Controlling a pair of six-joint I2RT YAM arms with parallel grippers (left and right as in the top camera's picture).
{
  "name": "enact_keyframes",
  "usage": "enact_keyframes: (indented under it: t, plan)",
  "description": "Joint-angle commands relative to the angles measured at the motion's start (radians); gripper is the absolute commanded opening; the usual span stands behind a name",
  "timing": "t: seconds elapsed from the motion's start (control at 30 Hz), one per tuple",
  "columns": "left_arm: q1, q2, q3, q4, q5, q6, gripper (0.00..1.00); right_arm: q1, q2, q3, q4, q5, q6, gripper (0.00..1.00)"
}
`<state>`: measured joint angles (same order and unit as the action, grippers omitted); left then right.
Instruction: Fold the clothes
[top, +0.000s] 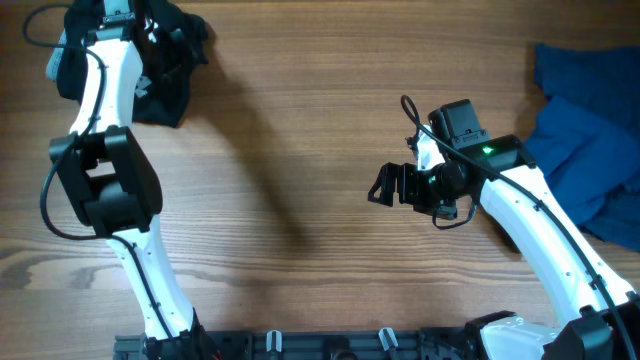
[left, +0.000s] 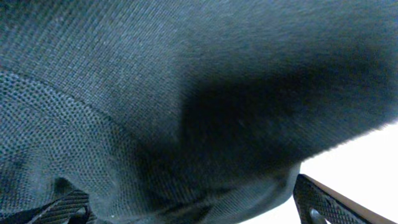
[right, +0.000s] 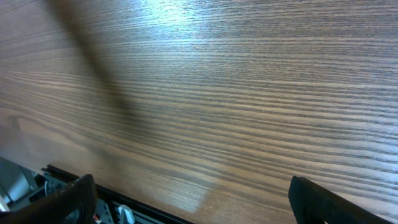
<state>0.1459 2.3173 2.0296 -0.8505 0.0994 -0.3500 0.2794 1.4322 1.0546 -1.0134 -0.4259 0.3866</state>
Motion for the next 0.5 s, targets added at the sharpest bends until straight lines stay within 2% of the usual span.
enact_keyframes:
  t: [0.0, 0.27, 0.47]
  plan:
    - [0.001, -0.135, 0.000, 0.040, 0.020, 0.003, 1.00, 0.003, -0.003, -0.003, 0.002, -0.016, -0.021, 0.99]
    - [0.003, -0.276, 0.000, 0.181, 0.013, 0.003, 1.00, 0.003, -0.003, -0.003, 0.003, -0.016, -0.021, 0.99]
    - [0.010, -0.262, 0.000, 0.326, -0.109, 0.007, 1.00, 0.003, -0.003, -0.003, 0.003, -0.016, -0.029, 0.99]
